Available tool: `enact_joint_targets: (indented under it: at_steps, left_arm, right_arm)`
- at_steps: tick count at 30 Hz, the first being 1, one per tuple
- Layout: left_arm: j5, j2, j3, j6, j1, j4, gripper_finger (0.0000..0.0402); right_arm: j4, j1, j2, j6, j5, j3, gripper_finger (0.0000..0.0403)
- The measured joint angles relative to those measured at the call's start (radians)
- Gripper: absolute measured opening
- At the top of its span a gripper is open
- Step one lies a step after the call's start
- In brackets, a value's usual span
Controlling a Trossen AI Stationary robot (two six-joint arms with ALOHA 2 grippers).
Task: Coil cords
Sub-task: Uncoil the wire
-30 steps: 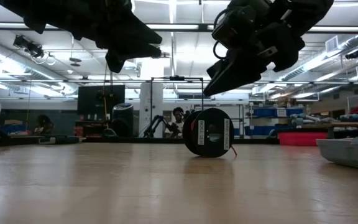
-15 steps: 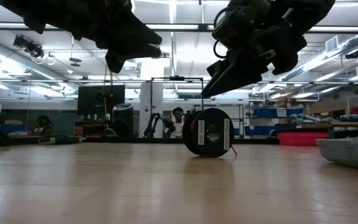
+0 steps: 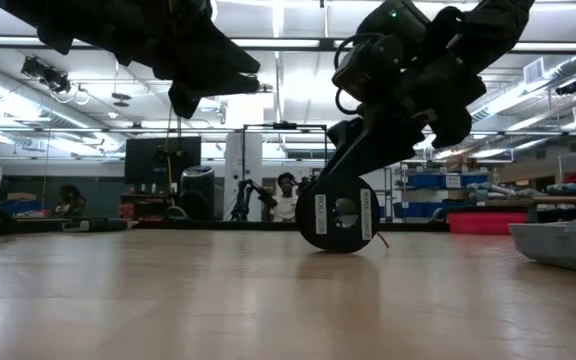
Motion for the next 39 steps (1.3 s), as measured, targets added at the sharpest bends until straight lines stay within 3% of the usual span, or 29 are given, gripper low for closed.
enact_joint_targets:
  at_steps: [16,19,24,35,39]
  left_arm:
    - [0.0,0.0,0.0,-0.001,0.0,-0.015,0.0152]
    - [0.0,0.0,0.0,-0.001,0.0,-0.014,0.0152]
    - [0.0,0.0,0.0,-0.001,0.0,-0.014,0.0152]
    - [-0.008,0.0,0.0,-0.002,0.0,0.001,0.0152]
    - [-0.01,0.0,0.0,0.004,-0.005,0.073,0.0152]
  right_arm:
    - [-0.081,0.0,-0.001,0.021,0.032,0.0,0.011]
    - [-0.087,0.0,-0.001,0.013,0.034,0.0,0.009]
    - [-0.125,-0.001,-0.001,-0.006,0.034,0.0,0.0011]
    - [-0.083,-0.048,-0.045,0.062,0.048,0.0,0.0003]
    - [-0.04,-0.055,-0.12,0.107,0.113,0.0,0.0002]
